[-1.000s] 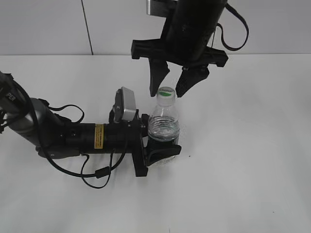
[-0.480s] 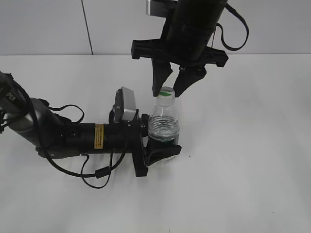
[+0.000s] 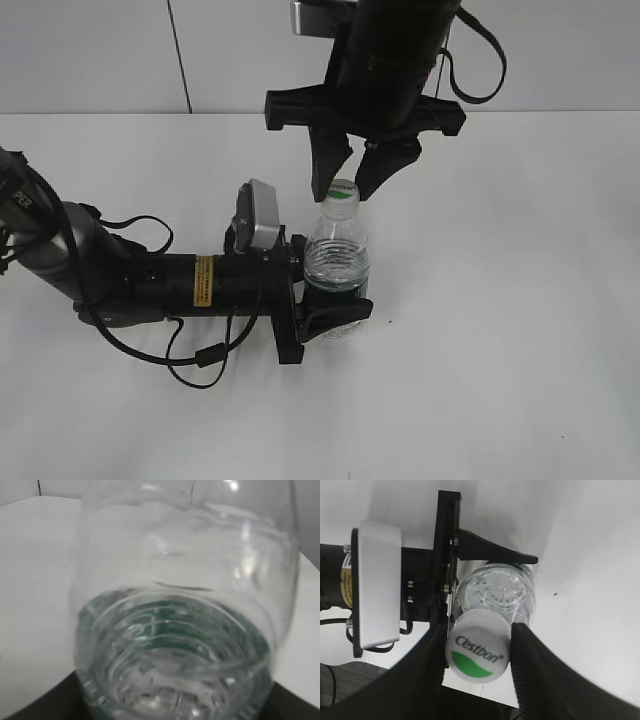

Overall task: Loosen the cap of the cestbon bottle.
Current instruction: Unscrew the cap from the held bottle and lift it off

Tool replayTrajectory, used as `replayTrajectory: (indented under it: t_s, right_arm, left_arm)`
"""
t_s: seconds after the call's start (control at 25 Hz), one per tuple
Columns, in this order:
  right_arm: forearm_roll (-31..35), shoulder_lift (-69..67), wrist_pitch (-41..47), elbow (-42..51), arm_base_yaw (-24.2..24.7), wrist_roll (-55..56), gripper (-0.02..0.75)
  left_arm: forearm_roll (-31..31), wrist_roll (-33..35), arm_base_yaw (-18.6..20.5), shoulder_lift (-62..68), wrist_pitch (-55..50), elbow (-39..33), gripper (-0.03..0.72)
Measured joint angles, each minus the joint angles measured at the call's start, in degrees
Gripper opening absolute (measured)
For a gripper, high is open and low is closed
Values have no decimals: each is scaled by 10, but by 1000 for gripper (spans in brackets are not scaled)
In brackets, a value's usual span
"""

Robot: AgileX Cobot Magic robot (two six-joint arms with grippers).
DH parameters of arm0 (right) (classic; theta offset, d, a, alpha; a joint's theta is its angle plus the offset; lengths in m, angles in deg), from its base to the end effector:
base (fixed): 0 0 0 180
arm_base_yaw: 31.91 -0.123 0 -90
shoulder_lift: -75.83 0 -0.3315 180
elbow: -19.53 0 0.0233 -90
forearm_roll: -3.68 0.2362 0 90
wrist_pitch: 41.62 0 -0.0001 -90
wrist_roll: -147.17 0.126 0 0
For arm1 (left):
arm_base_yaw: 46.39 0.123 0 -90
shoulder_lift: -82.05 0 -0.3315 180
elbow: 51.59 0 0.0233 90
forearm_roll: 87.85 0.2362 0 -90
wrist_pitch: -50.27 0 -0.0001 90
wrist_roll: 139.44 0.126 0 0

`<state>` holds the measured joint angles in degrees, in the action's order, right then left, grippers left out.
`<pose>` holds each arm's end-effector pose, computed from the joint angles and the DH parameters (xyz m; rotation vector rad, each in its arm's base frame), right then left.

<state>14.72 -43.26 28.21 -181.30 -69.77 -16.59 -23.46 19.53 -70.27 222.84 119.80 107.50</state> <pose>0.3212 0.2784 0.2807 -0.4949 2.9757 0.3960 0.3368 -0.2655 0.0897 1.2226 1.4743 -1.0785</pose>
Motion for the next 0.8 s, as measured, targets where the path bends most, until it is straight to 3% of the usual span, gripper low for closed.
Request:
replayTrajectory:
  t_s: [0.44, 0.8]
  right_arm:
    - [-11, 0, 0, -1, -4, -18, 301]
    - [-14, 0, 0, -2, -4, -180, 296]
  left_arm:
    - [0, 1, 0, 0, 0, 0, 405]
    - [-1, 1, 0, 0, 0, 0, 405]
